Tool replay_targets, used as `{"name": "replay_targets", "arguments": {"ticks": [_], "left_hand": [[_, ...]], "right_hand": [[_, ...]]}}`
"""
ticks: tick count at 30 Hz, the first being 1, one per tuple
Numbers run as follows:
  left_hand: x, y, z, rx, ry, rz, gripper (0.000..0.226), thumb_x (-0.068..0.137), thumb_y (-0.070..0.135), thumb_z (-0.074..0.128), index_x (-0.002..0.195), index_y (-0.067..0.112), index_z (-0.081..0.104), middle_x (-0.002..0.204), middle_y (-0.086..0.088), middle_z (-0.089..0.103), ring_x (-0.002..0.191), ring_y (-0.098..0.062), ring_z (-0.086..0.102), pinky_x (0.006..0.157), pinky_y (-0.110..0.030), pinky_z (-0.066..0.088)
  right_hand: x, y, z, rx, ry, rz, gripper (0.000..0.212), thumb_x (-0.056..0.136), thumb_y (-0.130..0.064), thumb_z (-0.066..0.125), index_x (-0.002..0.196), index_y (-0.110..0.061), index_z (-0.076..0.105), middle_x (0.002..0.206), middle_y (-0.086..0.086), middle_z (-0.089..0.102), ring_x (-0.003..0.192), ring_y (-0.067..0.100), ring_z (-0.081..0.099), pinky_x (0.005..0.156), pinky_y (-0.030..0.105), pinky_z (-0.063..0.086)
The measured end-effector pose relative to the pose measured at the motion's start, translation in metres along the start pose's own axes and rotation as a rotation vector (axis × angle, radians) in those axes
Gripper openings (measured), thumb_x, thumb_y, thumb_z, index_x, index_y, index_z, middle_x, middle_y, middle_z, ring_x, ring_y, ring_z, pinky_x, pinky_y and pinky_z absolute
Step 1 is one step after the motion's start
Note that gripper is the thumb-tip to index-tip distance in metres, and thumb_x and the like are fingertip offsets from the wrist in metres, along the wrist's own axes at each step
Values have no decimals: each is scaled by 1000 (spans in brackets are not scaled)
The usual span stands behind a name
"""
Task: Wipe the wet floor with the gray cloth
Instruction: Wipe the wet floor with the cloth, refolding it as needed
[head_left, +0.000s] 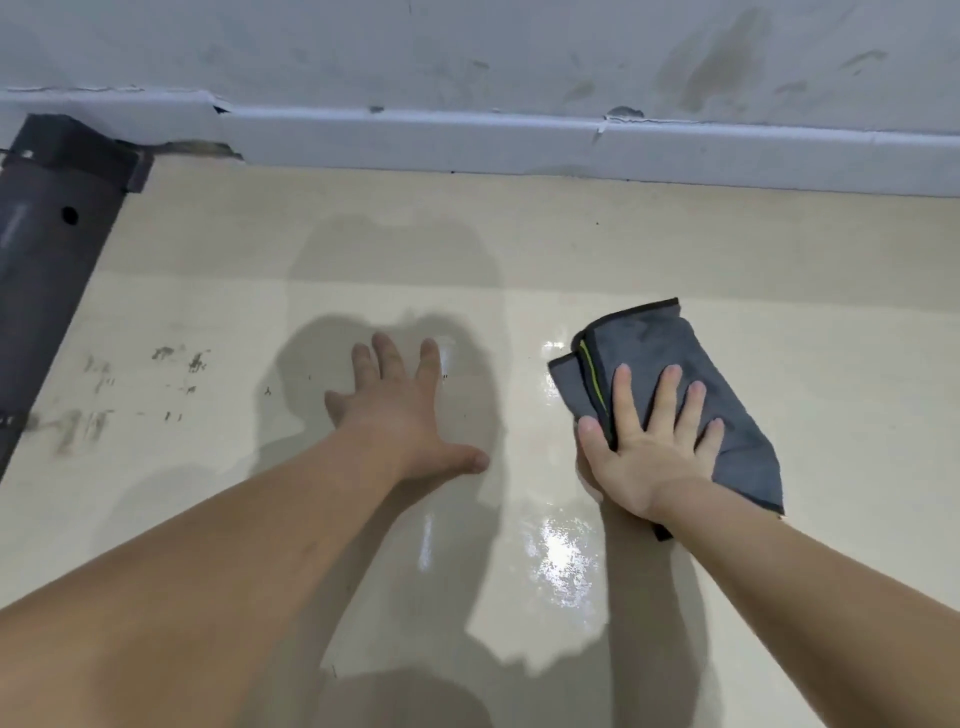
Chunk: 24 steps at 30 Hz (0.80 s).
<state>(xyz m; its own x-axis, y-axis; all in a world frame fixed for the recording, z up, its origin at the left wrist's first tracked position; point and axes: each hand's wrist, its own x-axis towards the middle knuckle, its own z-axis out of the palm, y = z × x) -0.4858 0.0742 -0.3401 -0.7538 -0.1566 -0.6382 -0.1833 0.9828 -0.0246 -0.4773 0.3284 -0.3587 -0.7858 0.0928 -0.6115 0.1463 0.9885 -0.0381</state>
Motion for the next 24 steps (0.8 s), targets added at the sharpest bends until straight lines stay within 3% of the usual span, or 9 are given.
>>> {"name": "replay_targets", "arguments": {"ticks": [2,3,5,6,8,9,11,18,24], "left_hand": [[0,-1,2,-16,0,12,153,49,96,63,155,35,-28,166,-17,-29,154,-42,-21,115,-71,22],[-1,-2,2,-13,0,18,152,49,97,61,154,35,-29,166,-17,-29,154,-43,-22,115,-71,21],[0,-4,1,9,-24,33,153,49,95,62,153,35,-32,164,-17,-33,152,-44,-24,116,-72,19],[0,-7,-1,21,-56,42,157,47,91,68,151,35,-36,162,-17,-37,151,-44,-28,117,-72,17],[0,-9,-5,53,-109,64,168,43,79,82,148,35,-41,158,-16,-45,149,-44,-32,118,-71,16],[-1,-9,-7,64,-108,67,170,41,76,86,148,35,-40,158,-16,-43,150,-44,-31,118,-69,20],[-1,-10,-7,74,-86,64,171,39,74,88,151,34,-36,162,-17,-37,152,-45,-25,115,-65,30],[4,-15,-2,115,-36,110,169,42,80,82,150,33,-39,162,-18,-37,152,-46,-24,114,-64,32],[4,-18,-5,130,-53,109,167,44,80,80,149,34,-40,161,-18,-40,152,-45,-26,112,-61,37]], "right_hand": [[-26,-15,24,-51,-39,-198,70,99,-68,7,152,-45,-32,160,9,-43,147,35,-40,120,59,-19],[-41,-19,39,-90,-31,-327,68,100,-66,8,155,-43,-26,163,11,-37,149,35,-36,121,60,-16],[-66,-24,55,-140,4,-440,65,104,-61,16,164,-37,7,171,17,-1,157,37,-10,119,61,4],[-67,-24,57,-193,30,-480,63,104,-59,19,163,-38,15,171,17,6,157,35,-6,117,61,8],[-54,-23,42,-270,-80,-552,62,104,-61,13,157,-50,-17,164,8,-36,146,28,-42,119,59,-12],[-44,-23,29,-331,-224,-547,62,103,-63,10,148,-53,-32,150,1,-54,135,25,-56,117,58,-24],[-19,-32,1,-440,-258,-565,64,102,-65,10,144,-54,-38,141,-3,-62,132,26,-59,115,57,-29],[85,-82,-70,-242,-187,-325,74,97,-75,22,152,-56,-23,158,-3,-46,146,28,-42,121,54,-20],[108,-53,-87,-46,-67,-128,76,92,-83,20,153,-58,-17,165,-5,-36,152,24,-32,123,54,-14]]}}
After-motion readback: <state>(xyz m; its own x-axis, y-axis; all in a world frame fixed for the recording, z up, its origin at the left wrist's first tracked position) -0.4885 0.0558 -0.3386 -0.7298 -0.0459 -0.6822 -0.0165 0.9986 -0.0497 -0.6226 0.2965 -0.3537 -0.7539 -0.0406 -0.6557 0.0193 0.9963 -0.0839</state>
